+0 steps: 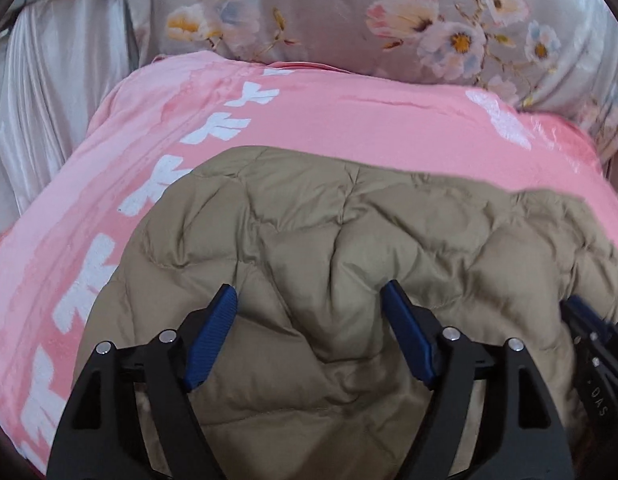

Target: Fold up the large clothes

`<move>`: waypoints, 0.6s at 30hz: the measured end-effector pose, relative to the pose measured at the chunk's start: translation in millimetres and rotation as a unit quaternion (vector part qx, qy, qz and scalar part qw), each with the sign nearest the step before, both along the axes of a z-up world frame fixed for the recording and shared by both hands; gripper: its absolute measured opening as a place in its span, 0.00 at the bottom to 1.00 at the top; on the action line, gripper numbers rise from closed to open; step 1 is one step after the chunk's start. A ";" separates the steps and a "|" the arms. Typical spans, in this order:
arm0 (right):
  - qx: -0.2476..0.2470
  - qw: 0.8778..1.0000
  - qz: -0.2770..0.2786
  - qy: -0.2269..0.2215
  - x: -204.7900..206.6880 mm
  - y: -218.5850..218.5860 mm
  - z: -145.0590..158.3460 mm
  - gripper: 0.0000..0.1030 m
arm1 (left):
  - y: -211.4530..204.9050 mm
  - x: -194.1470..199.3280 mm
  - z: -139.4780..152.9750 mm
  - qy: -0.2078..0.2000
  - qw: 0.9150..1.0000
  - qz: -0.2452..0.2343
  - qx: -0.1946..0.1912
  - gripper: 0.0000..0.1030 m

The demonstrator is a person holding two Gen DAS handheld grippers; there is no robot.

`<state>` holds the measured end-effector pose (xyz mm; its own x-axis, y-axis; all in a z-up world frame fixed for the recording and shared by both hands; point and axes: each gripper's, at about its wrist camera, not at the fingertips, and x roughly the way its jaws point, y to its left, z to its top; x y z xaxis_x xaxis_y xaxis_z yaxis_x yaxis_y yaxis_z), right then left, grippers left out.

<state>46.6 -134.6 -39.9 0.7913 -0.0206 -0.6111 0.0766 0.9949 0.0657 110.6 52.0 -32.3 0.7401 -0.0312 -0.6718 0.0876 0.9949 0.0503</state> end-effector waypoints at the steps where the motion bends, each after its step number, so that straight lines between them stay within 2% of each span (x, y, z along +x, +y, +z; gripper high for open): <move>1: -0.015 1.000 -0.004 0.000 0.0 4.0 -2.2 0.21 | -3.5 -1.5 -3.2 -0.004 1.000 -0.001 0.011 0.74; 3: -0.031 0.999 -0.007 0.003 1.6 8.7 -2.4 0.21 | -10.6 -4.3 -11.1 -0.019 0.999 0.003 0.031 0.75; 7: -0.024 1.000 -0.006 0.009 4.4 5.5 -5.2 0.21 | -12.7 -7.7 -16.4 -0.039 0.999 0.010 0.034 0.75; 18: -0.020 1.000 -0.006 0.014 6.0 4.8 -7.2 0.21 | -12.7 -6.0 -18.9 -0.034 0.999 0.008 0.033 0.75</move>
<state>52.5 -129.8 -47.1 0.7741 -0.0548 -0.6307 0.0893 0.9957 0.0231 104.6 39.3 -51.3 0.7839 0.0243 -0.6204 0.0650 0.9905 0.1210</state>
